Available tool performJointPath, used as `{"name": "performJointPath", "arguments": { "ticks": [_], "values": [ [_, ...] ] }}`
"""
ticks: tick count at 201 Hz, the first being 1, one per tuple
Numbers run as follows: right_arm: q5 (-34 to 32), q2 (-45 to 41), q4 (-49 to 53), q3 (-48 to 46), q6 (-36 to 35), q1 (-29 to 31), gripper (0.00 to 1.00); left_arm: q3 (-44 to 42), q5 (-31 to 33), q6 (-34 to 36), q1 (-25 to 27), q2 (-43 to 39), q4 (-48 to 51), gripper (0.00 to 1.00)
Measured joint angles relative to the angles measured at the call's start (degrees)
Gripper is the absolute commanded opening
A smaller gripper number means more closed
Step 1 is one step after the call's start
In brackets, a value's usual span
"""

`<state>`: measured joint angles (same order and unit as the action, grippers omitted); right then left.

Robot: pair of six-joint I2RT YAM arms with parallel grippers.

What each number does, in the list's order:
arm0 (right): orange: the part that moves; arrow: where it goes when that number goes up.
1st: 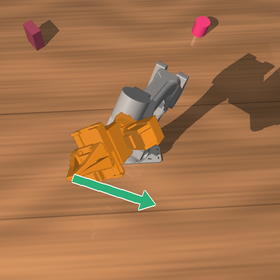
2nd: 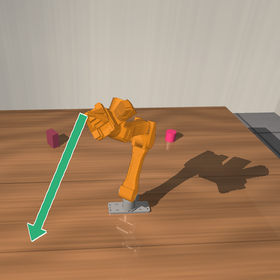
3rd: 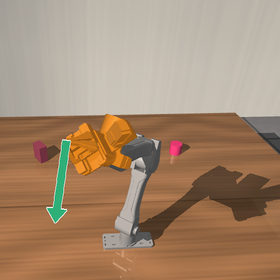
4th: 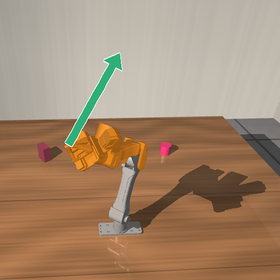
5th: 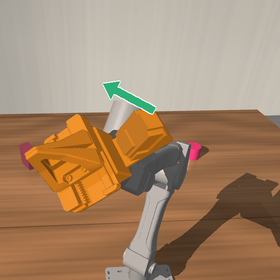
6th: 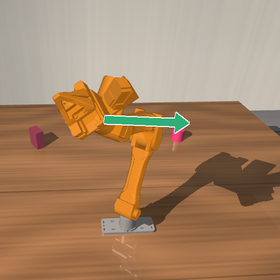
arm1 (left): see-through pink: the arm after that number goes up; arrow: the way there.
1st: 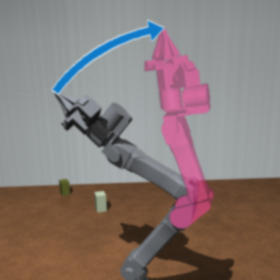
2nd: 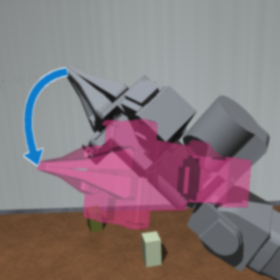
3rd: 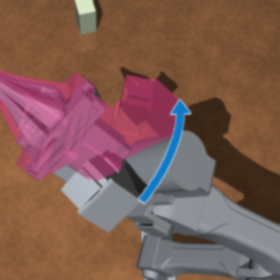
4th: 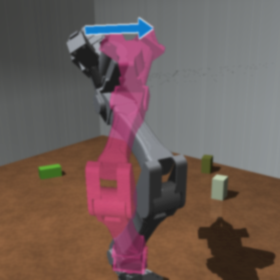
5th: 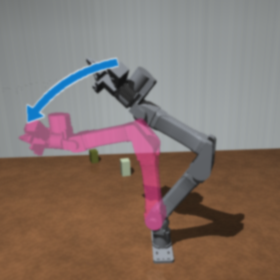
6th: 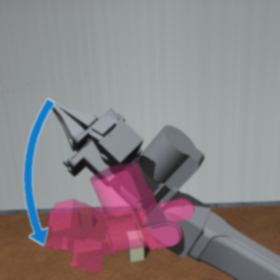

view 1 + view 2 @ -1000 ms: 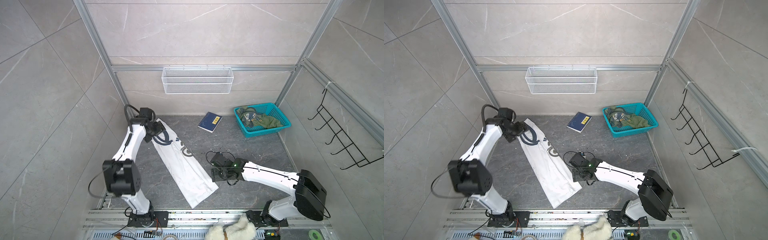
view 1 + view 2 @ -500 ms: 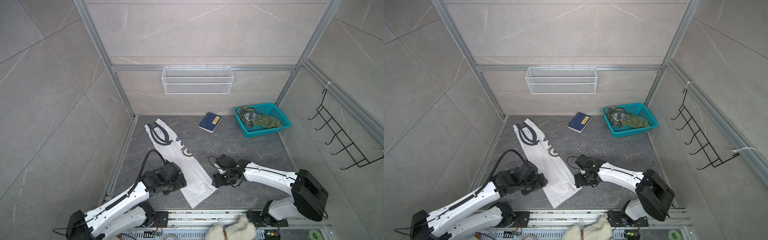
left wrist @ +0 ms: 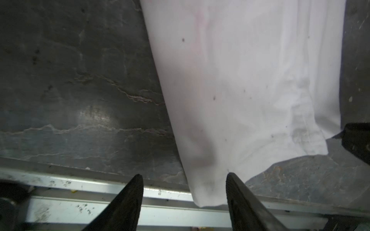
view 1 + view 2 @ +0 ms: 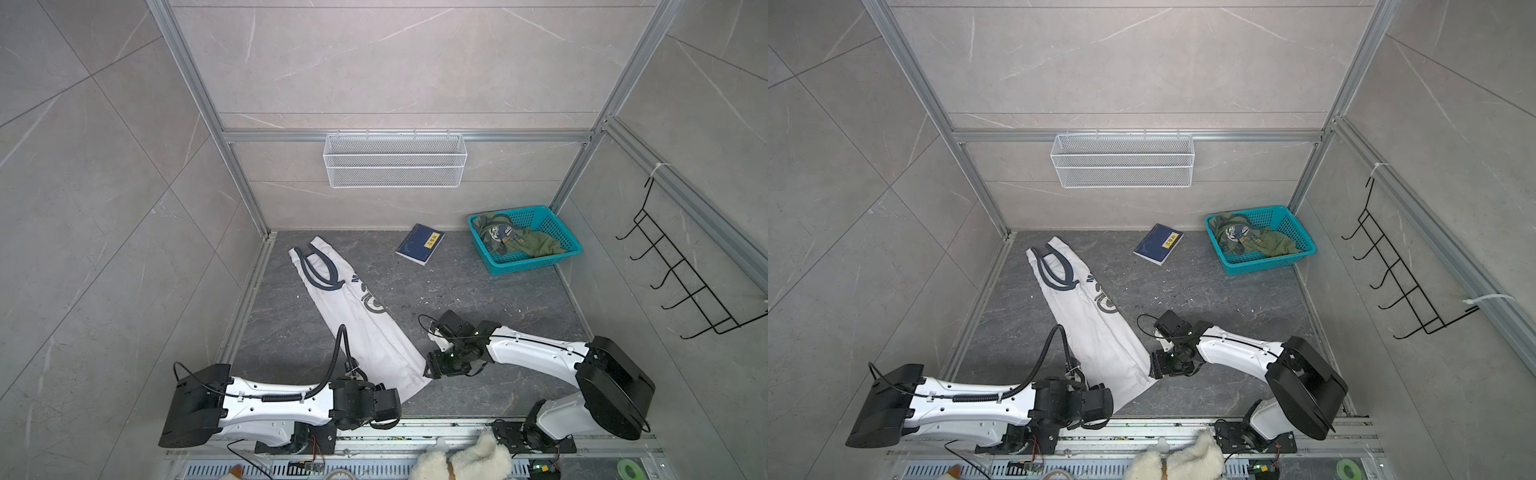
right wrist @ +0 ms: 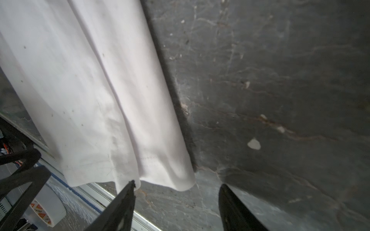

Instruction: Fold and stack the tank tops

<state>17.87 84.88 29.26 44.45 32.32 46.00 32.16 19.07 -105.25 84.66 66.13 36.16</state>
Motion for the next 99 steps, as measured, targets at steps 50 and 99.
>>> {"name": "performJointPath", "arguments": {
  "ticks": [50, 99],
  "values": [
    [1.7, 2.2, -2.0, 0.0, 0.8, 0.0, 0.53, -3.4, -0.1, -1.4, 0.0, 1.2, -8.1, 0.58],
    [2.5, 3.8, -2.6, 0.0, 1.3, 0.0, 0.38, -4.3, -2.1, -1.5, 0.0, 2.3, -15.1, 0.48]
  ]
}}
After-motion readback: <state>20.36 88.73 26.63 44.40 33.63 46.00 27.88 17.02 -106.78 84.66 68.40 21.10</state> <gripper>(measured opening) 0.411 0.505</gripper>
